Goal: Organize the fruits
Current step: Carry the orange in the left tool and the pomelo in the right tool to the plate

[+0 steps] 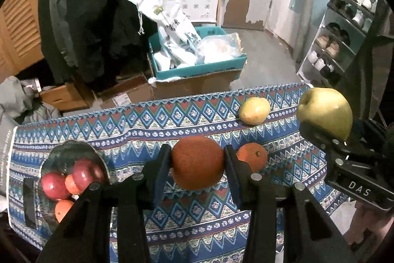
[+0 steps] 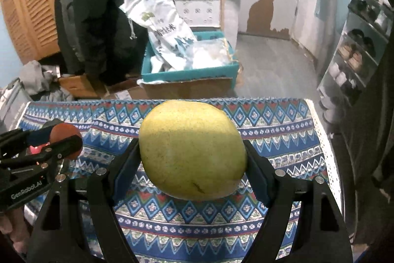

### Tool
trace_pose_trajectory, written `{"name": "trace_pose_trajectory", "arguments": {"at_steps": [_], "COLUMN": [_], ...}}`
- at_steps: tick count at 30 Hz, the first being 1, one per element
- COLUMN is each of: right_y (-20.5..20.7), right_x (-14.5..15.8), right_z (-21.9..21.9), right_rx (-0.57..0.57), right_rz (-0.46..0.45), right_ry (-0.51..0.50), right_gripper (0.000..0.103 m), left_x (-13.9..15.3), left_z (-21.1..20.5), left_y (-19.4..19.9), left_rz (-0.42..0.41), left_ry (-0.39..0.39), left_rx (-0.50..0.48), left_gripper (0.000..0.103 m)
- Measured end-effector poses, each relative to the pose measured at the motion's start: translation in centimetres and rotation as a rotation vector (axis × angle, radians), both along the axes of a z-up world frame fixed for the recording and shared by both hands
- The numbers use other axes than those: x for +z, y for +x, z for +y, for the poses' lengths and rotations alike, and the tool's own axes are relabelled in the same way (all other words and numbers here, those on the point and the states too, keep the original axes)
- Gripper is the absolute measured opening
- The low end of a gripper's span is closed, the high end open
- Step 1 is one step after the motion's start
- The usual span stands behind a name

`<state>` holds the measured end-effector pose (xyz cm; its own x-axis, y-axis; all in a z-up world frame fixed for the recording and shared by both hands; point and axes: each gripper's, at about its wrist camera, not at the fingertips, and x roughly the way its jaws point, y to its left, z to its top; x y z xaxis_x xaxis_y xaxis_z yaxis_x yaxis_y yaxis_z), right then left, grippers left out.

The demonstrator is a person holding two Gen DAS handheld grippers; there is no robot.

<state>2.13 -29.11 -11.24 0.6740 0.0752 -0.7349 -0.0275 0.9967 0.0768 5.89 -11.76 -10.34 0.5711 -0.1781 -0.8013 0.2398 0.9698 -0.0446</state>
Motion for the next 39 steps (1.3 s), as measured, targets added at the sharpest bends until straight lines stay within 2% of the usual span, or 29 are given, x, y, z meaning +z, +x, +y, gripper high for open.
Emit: {"name": "trace_pose_trajectory", "arguments": {"at_steps": [10, 17, 26, 31, 39], "right_y": [-0.5, -0.3, 0.9, 1.4, 2.0], "right_x": [1.9, 2.6, 2.1, 1.7, 1.4], "right_z": [3.0, 6.1, 11.0, 14.0, 18.5], "right_rx": [0.058, 0.118, 0.213, 0.26, 0.336], "right_rz": [-0.035, -0.044, -0.022, -0.011, 0.001], "right_ry": [-0.008, 0.002, 0.02, 0.017, 0.005], "right_gripper": [0.08, 0.08, 0.08, 0.08, 0.08], "left_x": [2.1, 2.4, 1.9, 1.4, 0.4], "left_z": [2.9, 5.9, 11.3, 14.5, 19.2], "left_y": [-1.3, -1.5, -1.6, -1.8, -2.3], "left_rz": [-0.053, -0.052, -0.043, -0.048, -0.023], "left_ry": [-0.004, -0.025, -0.037, -0.014, -0.038], "left_rx": [0.04, 0.088, 0.184, 0.246, 0.328], "left_gripper": [0.044, 0.044, 0.044, 0.044, 0.044]}}
